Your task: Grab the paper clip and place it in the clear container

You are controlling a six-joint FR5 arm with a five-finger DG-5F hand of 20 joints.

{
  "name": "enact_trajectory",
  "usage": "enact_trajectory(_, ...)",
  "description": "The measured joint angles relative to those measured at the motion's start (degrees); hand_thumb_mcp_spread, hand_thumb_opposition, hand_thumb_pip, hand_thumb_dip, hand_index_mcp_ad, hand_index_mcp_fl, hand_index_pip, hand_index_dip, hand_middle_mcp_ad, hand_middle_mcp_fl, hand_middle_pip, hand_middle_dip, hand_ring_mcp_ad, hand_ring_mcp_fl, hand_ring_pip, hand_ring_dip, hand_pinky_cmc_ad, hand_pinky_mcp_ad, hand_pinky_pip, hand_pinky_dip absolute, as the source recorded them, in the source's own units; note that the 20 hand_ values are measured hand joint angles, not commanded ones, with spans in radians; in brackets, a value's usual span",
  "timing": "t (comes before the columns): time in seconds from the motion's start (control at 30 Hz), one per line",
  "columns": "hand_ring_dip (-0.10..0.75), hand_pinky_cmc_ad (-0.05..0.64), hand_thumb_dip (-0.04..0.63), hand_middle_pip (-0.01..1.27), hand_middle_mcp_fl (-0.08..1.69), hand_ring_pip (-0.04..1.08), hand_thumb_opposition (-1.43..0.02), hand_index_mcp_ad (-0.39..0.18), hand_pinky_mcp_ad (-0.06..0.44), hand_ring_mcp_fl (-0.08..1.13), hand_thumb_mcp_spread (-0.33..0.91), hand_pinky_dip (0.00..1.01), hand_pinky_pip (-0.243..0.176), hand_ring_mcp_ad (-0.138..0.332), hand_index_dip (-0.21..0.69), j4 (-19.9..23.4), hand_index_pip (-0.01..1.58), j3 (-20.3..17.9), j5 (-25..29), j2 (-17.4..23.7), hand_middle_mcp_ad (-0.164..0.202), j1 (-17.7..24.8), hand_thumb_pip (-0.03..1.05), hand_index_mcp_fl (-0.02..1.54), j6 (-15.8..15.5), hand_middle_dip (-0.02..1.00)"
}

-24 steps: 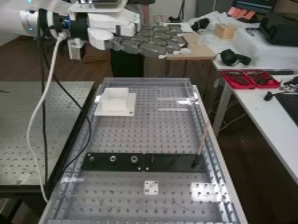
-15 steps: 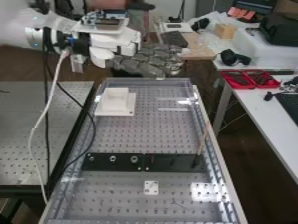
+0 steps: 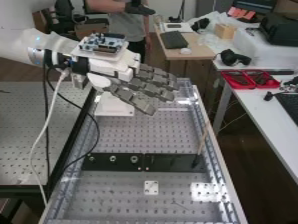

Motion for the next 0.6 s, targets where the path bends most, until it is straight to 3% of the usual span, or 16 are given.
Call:
enact_trajectory(0.53, 0.047, 0.347, 0.187, 0.14, 0.01, 0.08, -0.74, -0.134, 0.264, -0.01, 0.36, 0.24, -0.058, 0.112, 0.129, 1.47, 0.26, -0.04, 0.44, -0.08, 0.000, 0.15, 0.48, 0.28, 0.77, 0.13)
enact_trajectory(0.6, 0.049, 0.351, 0.190, 0.14, 0.01, 0.09, -0.74, -0.134, 0.265, -0.01, 0.36, 0.24, -0.075, 0.112, 0.126, 1.89, 0.28, -0.19, 0.63, -0.15, 0.000, 0.15, 0.48, 0.27, 0.99, 0.13)
